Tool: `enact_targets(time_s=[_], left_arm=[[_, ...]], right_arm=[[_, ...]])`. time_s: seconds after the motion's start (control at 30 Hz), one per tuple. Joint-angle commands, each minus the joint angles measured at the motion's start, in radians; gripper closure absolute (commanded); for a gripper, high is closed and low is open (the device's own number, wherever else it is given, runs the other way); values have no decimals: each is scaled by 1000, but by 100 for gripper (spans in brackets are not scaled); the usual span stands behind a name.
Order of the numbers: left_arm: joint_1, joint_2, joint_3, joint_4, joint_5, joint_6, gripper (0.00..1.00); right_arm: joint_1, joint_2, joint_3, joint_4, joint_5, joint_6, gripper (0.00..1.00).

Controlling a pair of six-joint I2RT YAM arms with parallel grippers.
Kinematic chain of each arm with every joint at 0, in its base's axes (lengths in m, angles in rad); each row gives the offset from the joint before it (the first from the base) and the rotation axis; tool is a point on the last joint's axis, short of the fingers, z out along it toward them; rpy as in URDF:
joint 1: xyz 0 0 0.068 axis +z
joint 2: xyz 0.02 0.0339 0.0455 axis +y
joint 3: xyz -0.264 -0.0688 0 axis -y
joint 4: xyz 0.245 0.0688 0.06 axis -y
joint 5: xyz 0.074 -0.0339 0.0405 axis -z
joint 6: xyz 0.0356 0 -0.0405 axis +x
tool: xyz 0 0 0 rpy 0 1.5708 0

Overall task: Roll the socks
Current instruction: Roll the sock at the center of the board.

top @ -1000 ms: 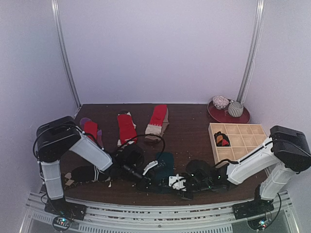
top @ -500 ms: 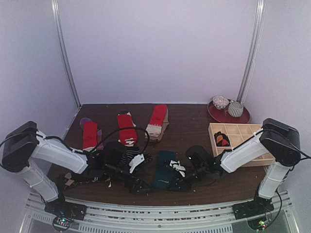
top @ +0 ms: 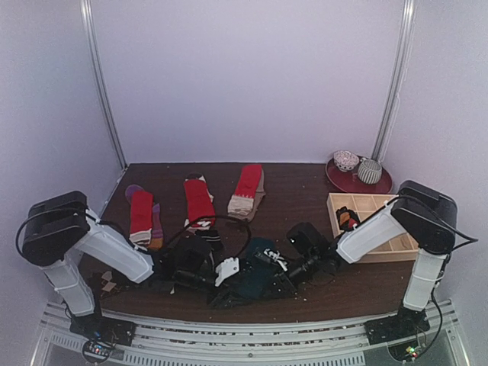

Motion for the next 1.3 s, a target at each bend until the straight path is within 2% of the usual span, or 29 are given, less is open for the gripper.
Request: enact_targets(time_s=[0.0,0.43,0.47,0.5,0.53,0.57,0.77,0.97,1.03,1.13,1.27], left_arm=[[1,40,18,83,35,13,52],[1,141,42,62,0,-6,60],[1,145,44,61,-8,-7,65],[1,150,44,59,-18,-8,84],[1,153,46,58,-29,-11,97],[0,157,49,52,-35,-13,100],[-1,155,76,-77,-94,-48,100],[2,115,141,-372,-99,-162,100],[12,112,158,-466,-82,-198,100],[55,120,160,-530,47,-248,100],[93,127,150,-555,145,-285,100]], right_arm=[[-10,71,-45,-209,70,11,84],[-17,81,-45,-207,46,16,84],[-17,84,-46,-207,44,18,84],[-18,84,-45,-206,42,21,84],[-18,84,-46,-204,40,24,84],[-17,84,-48,-200,37,27,84],[-18,1,-63,-159,58,47,83],[-9,-303,-137,-60,262,17,70],[12,-404,-174,-35,384,-39,67],[84,-530,-236,18,541,-189,64],[215,-564,-304,119,678,-388,61]])
